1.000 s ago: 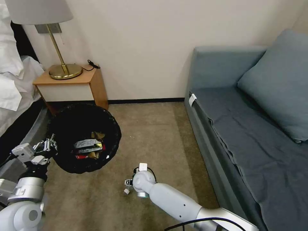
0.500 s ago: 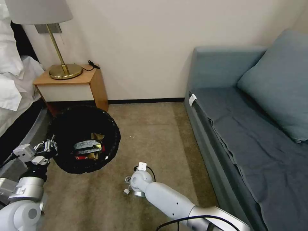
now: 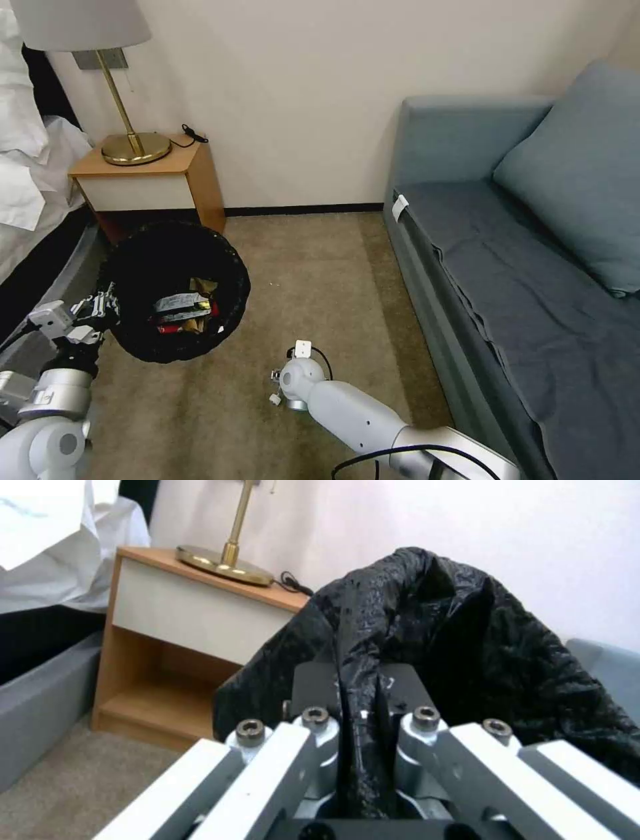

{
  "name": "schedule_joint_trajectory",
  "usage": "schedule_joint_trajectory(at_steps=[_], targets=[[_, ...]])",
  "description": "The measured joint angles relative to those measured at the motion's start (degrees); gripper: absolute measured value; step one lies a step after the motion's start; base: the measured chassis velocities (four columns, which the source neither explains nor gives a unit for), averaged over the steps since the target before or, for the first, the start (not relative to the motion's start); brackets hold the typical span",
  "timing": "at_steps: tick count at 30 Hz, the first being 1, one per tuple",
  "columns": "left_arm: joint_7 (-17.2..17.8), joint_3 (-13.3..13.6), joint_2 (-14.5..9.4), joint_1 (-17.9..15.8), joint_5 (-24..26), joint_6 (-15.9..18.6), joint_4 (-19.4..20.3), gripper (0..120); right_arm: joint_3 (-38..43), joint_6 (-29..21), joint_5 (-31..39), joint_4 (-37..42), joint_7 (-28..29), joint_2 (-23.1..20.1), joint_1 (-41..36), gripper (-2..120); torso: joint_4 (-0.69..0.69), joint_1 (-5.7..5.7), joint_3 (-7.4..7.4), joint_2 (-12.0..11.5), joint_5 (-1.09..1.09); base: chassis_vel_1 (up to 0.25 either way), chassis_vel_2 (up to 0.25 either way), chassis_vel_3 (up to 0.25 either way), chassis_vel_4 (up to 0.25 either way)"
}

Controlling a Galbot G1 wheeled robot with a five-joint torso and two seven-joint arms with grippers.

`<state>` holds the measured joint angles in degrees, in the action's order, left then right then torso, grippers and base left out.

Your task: Pick up the trash bin, then pick up the garbage on the floor and place it into the trash bin.

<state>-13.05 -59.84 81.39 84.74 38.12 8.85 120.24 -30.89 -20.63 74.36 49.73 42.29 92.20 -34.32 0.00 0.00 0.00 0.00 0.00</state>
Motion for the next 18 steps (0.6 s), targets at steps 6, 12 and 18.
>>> schedule_joint_trajectory(at_steps=[6,12,18], targets=[[0.0,0.1,-0.2,-0.2,0.0,0.0,-0.1,6,-0.3,-0.1,-0.2,0.8,-0.3,0.0,-0.1,58,0.00,0.00,0.00,0.0,0.00,0.000,0.000,0.000,0.000],[0.1,0.9,-0.3,-0.4,-0.2,0.1,-0.1,6,-0.4,0.0,-0.3,1.1,-0.8,0.0,-0.1,39,-0.01,0.00,0.00,0.0,0.00,0.000,0.000,0.000,0.000],[0.3,1.8,0.0,-0.2,-0.9,0.3,-0.8,6,-0.2,0.2,-0.4,2.5,-1.5,-0.1,-0.1,25,0.00,0.00,0.00,0.0,0.00,0.000,0.000,0.000,0.000]])
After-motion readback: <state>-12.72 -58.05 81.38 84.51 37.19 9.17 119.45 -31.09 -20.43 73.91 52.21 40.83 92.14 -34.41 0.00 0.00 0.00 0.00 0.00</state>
